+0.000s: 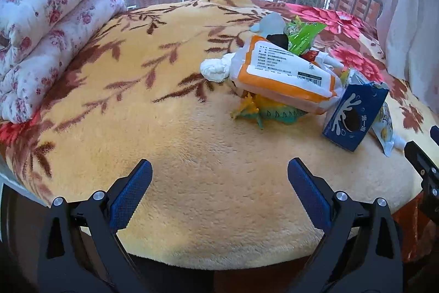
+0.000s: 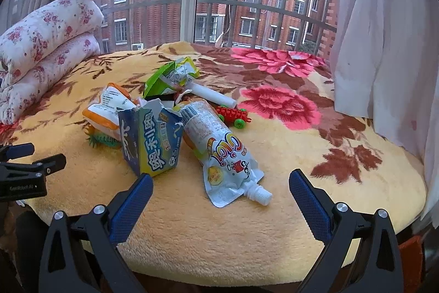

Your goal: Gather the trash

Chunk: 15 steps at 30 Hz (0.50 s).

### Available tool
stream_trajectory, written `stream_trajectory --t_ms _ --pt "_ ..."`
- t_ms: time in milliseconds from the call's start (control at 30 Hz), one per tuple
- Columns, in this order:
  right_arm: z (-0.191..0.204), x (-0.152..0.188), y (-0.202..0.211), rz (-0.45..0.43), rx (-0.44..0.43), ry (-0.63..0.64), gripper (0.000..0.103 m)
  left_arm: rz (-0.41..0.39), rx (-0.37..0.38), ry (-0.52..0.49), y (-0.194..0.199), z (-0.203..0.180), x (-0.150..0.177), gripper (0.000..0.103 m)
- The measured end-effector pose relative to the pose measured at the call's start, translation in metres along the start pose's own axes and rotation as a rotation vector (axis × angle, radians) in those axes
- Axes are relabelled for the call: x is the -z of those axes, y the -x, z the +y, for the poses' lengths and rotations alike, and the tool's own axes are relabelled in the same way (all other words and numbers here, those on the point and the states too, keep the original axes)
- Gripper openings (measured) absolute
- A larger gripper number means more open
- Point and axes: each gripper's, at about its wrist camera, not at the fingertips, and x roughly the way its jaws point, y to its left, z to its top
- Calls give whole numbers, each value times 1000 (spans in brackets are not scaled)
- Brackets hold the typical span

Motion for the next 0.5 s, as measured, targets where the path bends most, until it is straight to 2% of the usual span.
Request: stream_trajectory --t_ms 500 --pt "3 -1 -2 2 -7 12 98 11 9 9 -3 5 2 97"
